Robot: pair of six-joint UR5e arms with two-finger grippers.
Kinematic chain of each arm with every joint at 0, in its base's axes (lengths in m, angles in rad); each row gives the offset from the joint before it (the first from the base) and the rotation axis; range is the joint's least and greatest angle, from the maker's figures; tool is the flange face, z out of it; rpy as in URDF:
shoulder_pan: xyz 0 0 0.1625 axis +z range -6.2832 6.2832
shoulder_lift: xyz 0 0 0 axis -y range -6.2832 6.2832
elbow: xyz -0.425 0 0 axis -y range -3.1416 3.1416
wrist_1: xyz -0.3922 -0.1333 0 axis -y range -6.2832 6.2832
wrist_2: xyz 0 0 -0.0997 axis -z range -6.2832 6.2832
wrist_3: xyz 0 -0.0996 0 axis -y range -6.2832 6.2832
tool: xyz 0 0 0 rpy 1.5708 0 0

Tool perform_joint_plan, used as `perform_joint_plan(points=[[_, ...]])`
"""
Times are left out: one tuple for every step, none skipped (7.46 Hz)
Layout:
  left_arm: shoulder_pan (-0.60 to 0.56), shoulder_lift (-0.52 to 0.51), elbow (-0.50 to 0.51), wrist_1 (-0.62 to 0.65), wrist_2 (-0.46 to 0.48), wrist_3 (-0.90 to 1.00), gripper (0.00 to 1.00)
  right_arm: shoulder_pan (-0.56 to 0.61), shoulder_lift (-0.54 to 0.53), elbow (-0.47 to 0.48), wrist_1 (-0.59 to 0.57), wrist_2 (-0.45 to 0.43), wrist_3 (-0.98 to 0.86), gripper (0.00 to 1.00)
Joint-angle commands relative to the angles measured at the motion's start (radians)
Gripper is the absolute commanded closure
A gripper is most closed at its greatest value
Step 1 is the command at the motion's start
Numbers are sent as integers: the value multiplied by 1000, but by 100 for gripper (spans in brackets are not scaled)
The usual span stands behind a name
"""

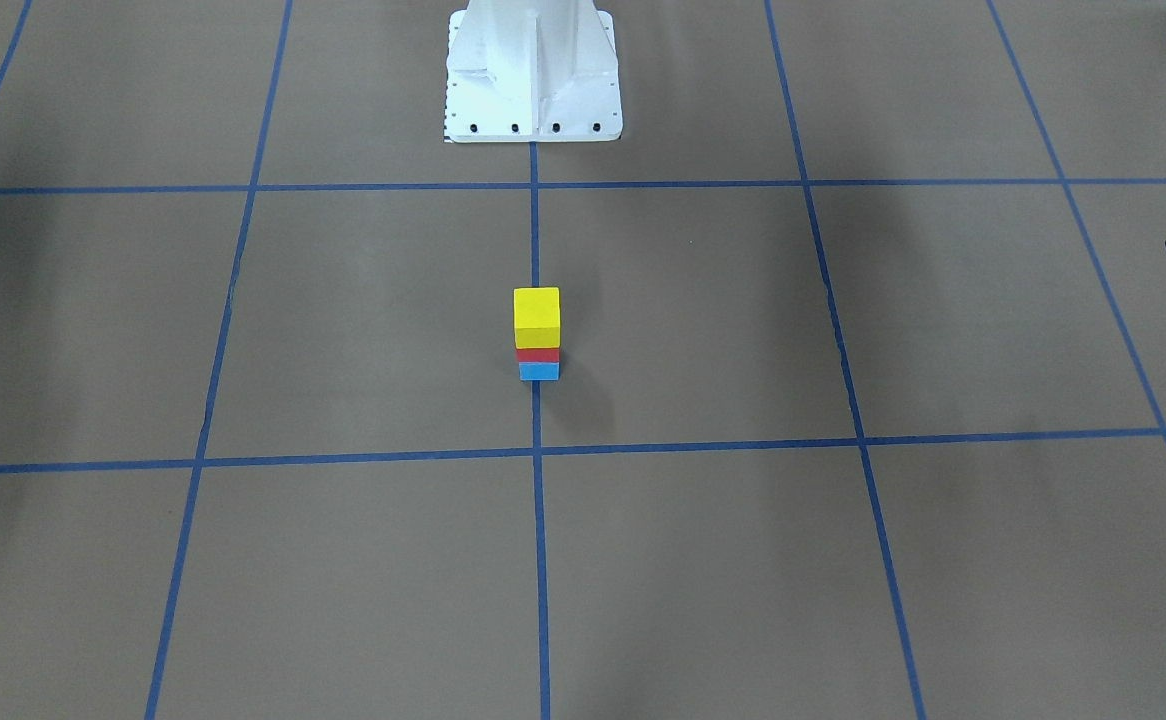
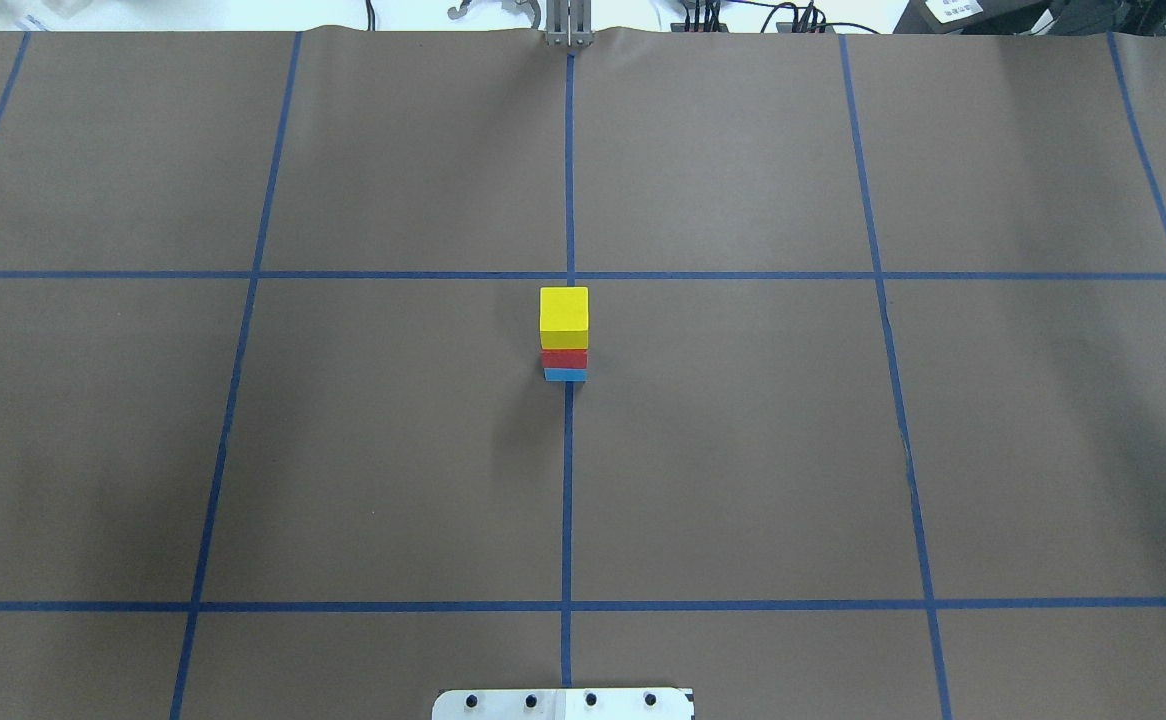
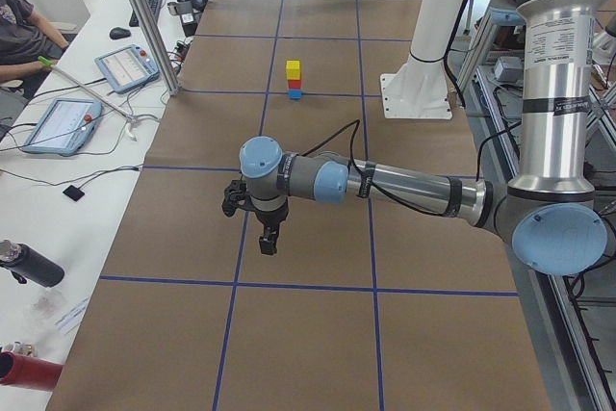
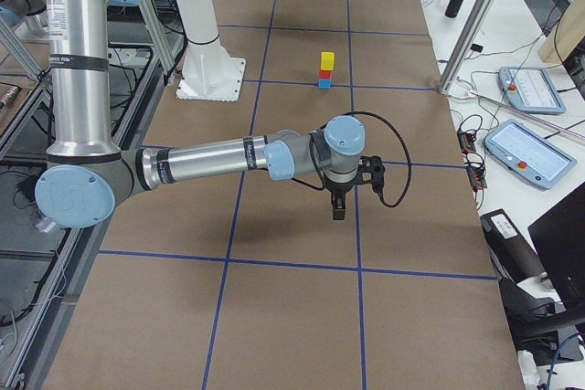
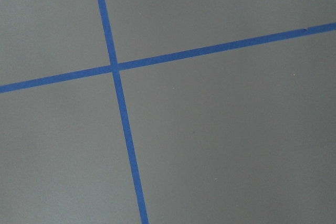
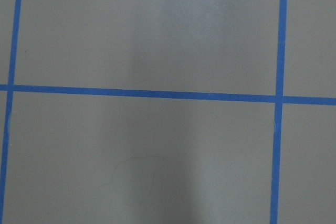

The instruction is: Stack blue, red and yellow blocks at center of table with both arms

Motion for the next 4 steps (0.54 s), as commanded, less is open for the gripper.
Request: perform_joint_plan(points=[[-3, 1, 3, 0, -1, -17, 1, 0, -2, 2, -4, -25, -4, 0], [-5, 1, 3, 0, -1, -16, 1, -8, -2, -1, -9, -57, -19, 0], [-5, 1, 3, 0, -1, -14, 1, -9, -4, -13, -15, -65, -49, 0], [-5, 1, 4, 0, -1, -10, 1, -9, -5, -24, -27, -65, -75, 0]])
